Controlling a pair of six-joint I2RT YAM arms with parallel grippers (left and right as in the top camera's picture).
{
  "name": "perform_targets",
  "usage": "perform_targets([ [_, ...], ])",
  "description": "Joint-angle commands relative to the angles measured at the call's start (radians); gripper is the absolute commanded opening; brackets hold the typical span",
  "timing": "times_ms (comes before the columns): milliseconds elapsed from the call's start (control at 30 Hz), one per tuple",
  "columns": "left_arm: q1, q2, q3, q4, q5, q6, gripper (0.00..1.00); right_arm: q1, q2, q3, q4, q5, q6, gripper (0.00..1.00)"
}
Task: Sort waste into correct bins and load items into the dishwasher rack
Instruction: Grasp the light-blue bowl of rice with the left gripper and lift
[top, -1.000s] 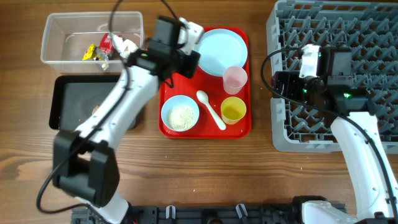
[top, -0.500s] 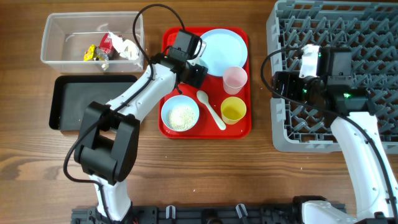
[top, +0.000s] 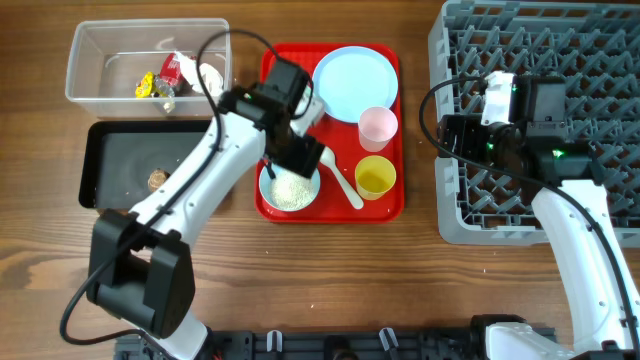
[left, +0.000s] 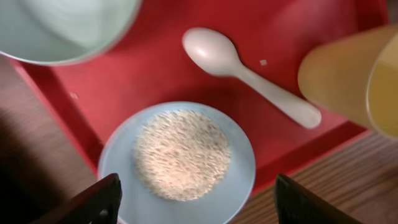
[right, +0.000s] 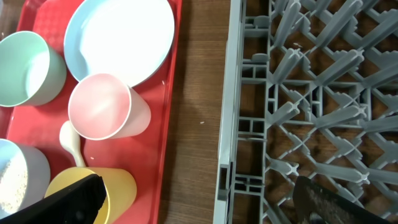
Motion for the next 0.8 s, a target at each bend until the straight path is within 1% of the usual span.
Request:
perform_targets([
  [0, -0.058, 0.006, -0.107, 0.019, 0.053, 0.054, 0.78, 0.002, 0.013, 0.015, 0.004, 0.013, 0.012, 1.0],
  [67, -0.085, 0.006, -0.161, 0.079, 0.051, 0.054, 0.76, 0.002, 0.013, 0.015, 0.004, 0.013, 0.012, 1.0],
  [100, -0.101, 0.006, -0.197, 0.13, 0.052, 0.053, 0.71, 0.002, 0.013, 0.015, 0.004, 0.012, 0.014, 1.0],
  [167, -0.116, 0.011, -0.223, 0.16, 0.051, 0.053, 0.54, 0.002, 0.013, 0.015, 0.001, 0.013, 0.013, 1.0],
  [200, -0.123, 0.026, -0.235, 0.176, 0.051, 0.053, 0.49, 0.002, 0.013, 0.015, 0.0, 0.013, 0.014, 1.0],
  [267, -0.13, 0.062, -0.259, 0.21, 0.032, 0.052, 0.46, 0.002, 0.013, 0.015, 0.001, 0.013, 0.013, 1.0],
  [300, -0.13, 0.074, -0.268, 0.22, 0.014, 0.045, 0.41, 0.002, 0.013, 0.015, 0.001, 0.013, 0.014, 1.0],
  [367, -0.13, 0.092, -0.275, 0.233, -0.04, 0.006, 0.27, 0.002, 0.013, 0.015, 0.0, 0.013, 0.013, 1.0],
  [400, -0.13, 0.095, -0.275, 0.237, -0.061, -0.009, 0.16, 0.002, 0.013, 0.015, -0.001, 0.013, 0.013, 1.0],
  [467, -0.13, 0.094, -0.275, 0.246, -0.061, -0.018, 0.04, 0.002, 0.013, 0.015, -0.002, 0.013, 0.013, 1.0],
  [533, -0.13, 0.094, -0.275, 0.248, -0.061, -0.038, 0.04, 0.002, 0.013, 0.015, -0.003, 0.013, 0.013, 1.0],
  [733, -0.131, 0.093, -0.272, 0.247, -0.061, -0.038, 0.04, 0.002, 0.013, 0.015, -0.003, 0.013, 0.013, 0.99],
  [767, -0.131, 0.093, -0.272, 0.248, -0.061, -0.038, 0.05, 0.002, 0.013, 0.015, -0.003, 0.013, 0.014, 1.0],
])
